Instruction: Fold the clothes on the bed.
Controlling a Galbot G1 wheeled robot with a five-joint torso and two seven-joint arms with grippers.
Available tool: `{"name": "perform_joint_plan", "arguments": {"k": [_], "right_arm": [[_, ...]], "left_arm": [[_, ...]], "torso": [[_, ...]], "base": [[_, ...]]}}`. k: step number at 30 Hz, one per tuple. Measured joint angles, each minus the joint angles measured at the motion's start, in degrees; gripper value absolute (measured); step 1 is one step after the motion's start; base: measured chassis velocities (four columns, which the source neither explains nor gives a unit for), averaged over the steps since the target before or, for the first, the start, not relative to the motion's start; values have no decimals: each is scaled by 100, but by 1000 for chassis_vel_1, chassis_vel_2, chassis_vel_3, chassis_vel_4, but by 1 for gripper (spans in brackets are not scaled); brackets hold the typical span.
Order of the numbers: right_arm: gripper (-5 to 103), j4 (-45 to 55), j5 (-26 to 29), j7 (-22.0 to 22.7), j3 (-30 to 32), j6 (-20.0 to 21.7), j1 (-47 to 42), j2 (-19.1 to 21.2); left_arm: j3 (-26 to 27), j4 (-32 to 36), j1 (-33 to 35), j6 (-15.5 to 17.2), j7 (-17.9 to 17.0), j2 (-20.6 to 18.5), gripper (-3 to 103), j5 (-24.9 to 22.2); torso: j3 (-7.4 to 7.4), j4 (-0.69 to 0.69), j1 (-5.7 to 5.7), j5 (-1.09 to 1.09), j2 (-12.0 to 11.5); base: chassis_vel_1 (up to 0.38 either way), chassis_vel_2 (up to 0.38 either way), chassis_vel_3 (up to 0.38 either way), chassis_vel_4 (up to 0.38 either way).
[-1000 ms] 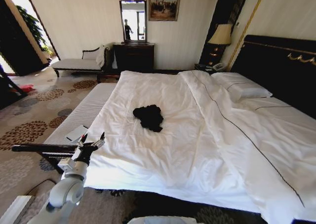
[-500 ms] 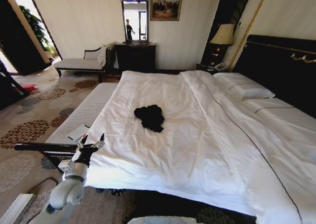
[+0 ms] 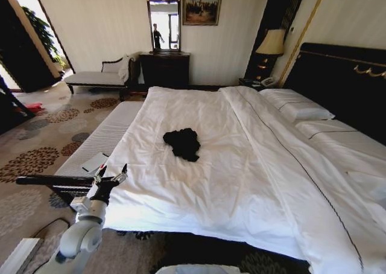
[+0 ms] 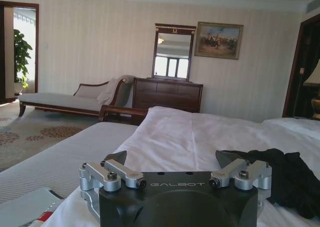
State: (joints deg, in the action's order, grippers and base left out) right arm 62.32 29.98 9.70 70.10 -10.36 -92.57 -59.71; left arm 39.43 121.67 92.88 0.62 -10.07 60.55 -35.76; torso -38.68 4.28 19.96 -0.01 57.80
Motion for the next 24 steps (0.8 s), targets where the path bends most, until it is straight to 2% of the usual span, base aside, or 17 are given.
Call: {"name": "perform_joint_plan", "arguments": {"k": [2, 5, 8, 18, 24], "right_arm": [[1, -130, -52, -6, -37, -55, 59, 27], [1, -881, -375, -34, -254, -424, 392, 193], [1, -1057, -418, -37, -315, -482, 478, 234], [1, -1503, -545, -16, -666, -490, 799, 226], [1, -1372, -528, 24, -716, -431, 757, 148]], "left_arm": [[0, 4, 12, -1, 2, 5, 102, 9], [-16, 41, 47, -5, 6, 21, 100, 63], [-20, 67, 52, -5, 6, 21, 100, 74], [-1, 130, 171, -4, 5, 45, 100, 131], [33, 146, 229, -15, 9, 45, 100, 141]], "torso": [[0, 0, 0, 0, 0], [0, -2, 0, 1, -1], [0, 0, 0, 1, -1], [0, 3, 0, -1, -1], [0, 4, 0, -1, 0]], "base": [[0, 0, 0, 0], [0, 0, 0, 0], [0, 0, 0, 0], [0, 0, 0, 0], [0, 0, 0, 0]]}}
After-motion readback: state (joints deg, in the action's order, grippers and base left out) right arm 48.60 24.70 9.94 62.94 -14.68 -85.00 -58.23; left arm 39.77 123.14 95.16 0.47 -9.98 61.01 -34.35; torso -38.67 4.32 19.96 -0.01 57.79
